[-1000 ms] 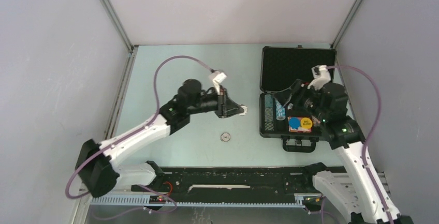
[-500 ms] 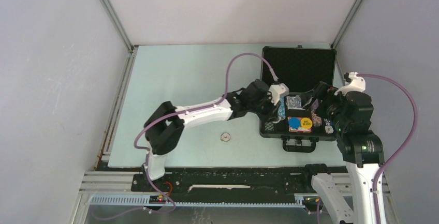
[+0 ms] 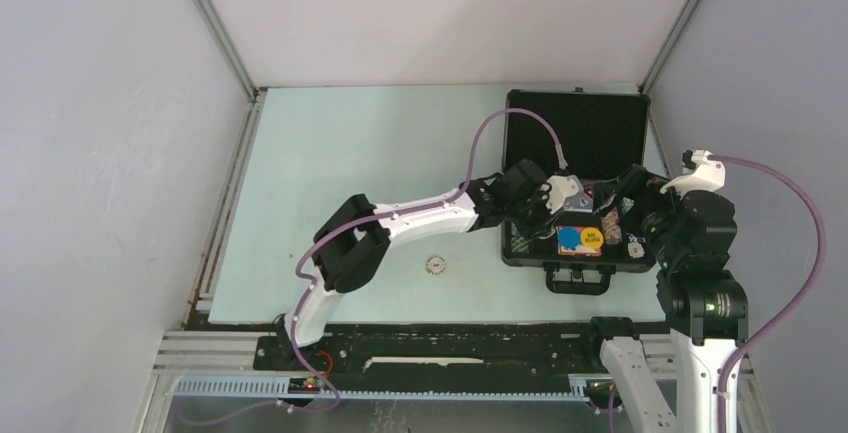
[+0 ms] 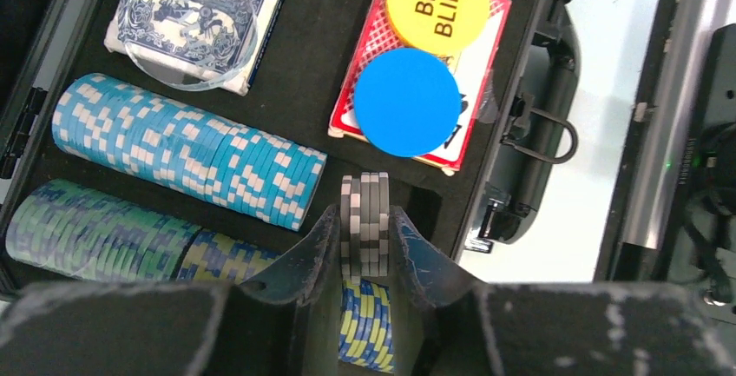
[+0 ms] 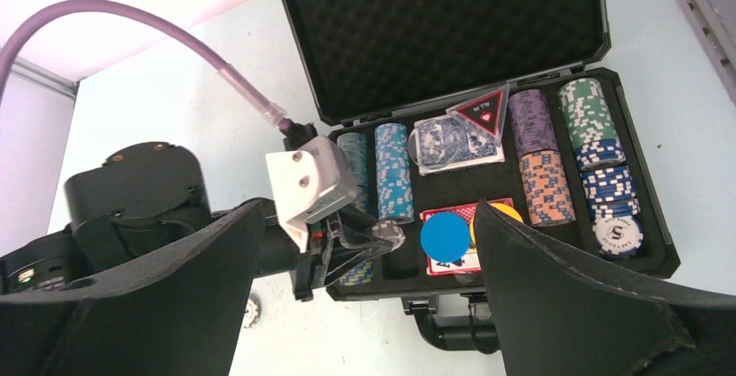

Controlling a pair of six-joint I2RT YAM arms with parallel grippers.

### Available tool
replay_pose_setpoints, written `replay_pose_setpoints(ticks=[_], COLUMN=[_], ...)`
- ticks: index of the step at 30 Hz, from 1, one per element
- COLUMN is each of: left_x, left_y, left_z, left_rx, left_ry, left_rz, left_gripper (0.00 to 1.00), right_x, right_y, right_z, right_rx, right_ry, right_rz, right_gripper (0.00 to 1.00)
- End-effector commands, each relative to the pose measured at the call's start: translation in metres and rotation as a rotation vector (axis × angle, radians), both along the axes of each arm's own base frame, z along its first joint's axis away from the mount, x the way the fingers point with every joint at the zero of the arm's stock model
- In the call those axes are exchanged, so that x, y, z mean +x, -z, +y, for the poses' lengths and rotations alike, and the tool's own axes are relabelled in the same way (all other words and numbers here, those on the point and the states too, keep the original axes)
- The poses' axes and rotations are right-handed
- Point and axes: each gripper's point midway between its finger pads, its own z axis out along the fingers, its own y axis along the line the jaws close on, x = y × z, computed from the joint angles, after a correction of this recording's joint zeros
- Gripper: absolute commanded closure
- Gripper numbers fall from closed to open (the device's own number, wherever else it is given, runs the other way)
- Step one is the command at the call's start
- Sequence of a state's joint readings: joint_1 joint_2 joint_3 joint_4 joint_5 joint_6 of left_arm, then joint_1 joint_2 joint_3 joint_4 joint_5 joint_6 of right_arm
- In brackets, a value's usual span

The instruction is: Pack up texas hold em set

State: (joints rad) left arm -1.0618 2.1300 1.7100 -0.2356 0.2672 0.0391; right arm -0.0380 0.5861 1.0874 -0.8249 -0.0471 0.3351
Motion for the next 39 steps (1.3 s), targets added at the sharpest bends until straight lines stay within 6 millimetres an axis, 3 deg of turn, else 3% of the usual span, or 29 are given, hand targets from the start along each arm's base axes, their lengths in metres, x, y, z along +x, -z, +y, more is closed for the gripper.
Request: replay_pose_setpoints(ticks=[1, 11, 18, 28, 33, 37, 39], left_x=[0.02, 0.032, 0.032, 0.036, 0.031, 0.022, 0.019], left_y=[-0.015, -0.001, 0.004, 0.006, -0.006, -0.032, -0.058], left_z=[-0.011, -0.008, -0.008, -0.007, -0.005, 0.0, 0.006], left_rx=[-0.019, 0.008, 0.012, 0.024, -0.004, -0.061, -0.12], left_ry=[0.011, -0.029, -0.038, -0.041, -0.034, -0.038, -0.061], left_rz=[-0.12, -0.192, -0.189, -0.212, -0.201, -0.187, -0.195], left_gripper=[0.94, 0.84, 0.67, 0.63, 0.59, 0.52, 0.46], right_x=[0.001, -0.004, -0.001, -0.005, -0.005, -0.006, -0.006], right_y=[-0.023, -0.028, -0.023, -0.027, -0.025, -0.025, -0.025], right_z=[0.001, 0.001, 0.007, 0.016, 0.019, 0.02, 0.017], right_rx=[-0.026, -0.033, -0.019, -0.007, 0.0, 0.01, 0.014], right_ry=[-0.021, -0.022, -0.054, -0.105, -0.118, -0.119, -0.101], right_rz=[-0.073, -0.093, -0.071, -0.108, -0.101, -0.1, -0.1], right_gripper=[0.0, 0.01, 0.01, 0.01, 0.02, 0.01, 0.0])
